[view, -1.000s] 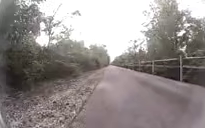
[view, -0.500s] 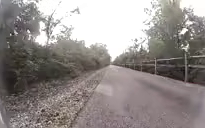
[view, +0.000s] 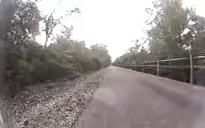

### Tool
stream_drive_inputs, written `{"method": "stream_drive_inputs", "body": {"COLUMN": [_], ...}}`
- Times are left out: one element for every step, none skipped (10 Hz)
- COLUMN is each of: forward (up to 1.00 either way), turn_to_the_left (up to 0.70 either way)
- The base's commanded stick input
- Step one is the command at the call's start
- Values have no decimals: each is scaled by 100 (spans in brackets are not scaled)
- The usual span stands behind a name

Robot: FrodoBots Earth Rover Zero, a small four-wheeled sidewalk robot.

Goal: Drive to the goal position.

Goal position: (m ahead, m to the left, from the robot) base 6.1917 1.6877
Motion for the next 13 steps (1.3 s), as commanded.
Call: {"method": "stream_drive_inputs", "body": {"forward": [70, 70, 70, 70, 70, 70, 70, 70, 70, 70, 70, 70, 70], "turn_to_the_left": [-2, -3, -22, -32, -18, 0, 0, 0, 0, 0, 0, 0, 0]}}
